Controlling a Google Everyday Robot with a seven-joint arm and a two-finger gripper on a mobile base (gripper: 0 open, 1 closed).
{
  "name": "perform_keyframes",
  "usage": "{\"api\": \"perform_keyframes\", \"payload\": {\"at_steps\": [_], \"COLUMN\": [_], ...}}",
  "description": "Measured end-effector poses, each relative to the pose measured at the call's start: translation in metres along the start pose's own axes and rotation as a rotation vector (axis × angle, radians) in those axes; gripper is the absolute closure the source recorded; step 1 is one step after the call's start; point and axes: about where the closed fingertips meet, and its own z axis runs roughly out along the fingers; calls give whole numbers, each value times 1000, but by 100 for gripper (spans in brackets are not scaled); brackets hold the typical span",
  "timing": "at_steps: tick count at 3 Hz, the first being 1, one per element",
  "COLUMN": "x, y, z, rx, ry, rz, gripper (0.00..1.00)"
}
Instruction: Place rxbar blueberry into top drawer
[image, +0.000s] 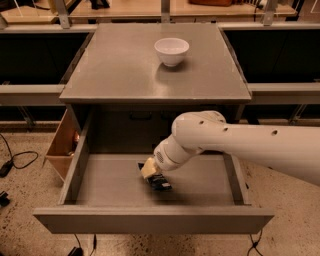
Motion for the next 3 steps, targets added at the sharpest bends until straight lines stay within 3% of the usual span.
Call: {"api": "perform_keyframes", "payload": {"at_steps": [3], "x": [-5], "y": [1], "z": [-4], "rx": [1], "ry": [-5], "rz": [-16], "gripper": [12]}}
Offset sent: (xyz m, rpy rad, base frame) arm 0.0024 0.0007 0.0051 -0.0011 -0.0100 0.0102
